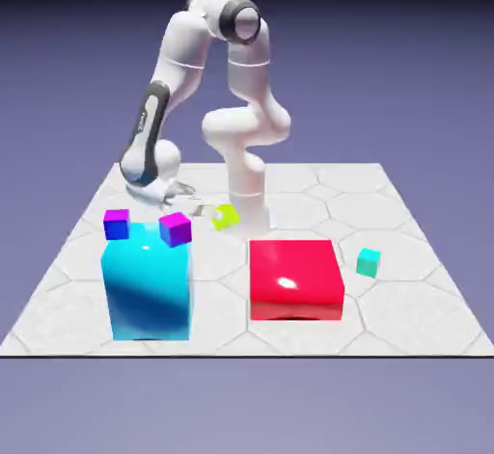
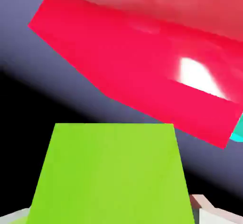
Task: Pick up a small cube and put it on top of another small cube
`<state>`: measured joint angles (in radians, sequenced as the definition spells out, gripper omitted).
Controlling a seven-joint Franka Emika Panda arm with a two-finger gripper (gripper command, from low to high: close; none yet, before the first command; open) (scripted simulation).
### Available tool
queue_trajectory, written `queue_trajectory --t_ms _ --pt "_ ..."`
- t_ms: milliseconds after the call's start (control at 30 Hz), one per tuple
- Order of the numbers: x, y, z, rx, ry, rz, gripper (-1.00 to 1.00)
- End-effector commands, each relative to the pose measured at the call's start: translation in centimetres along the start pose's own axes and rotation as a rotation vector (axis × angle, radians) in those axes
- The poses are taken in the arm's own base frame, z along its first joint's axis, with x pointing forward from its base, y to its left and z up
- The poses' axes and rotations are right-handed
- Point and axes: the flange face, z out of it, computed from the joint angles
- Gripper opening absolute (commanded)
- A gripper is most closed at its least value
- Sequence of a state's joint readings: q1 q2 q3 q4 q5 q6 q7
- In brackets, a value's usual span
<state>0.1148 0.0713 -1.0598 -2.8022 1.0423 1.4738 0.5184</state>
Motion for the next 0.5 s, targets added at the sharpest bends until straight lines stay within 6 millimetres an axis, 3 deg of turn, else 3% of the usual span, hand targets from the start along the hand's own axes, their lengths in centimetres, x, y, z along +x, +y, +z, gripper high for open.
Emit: queue_trajectory --t_ms 0,467 --pt "-0.5 -0.3 -0.1 -0.01 -0.001 -0.004 -1.0" --pt "-10.4 -2.9 -2.9 -0.077 0.096 -0.088 -1.0"
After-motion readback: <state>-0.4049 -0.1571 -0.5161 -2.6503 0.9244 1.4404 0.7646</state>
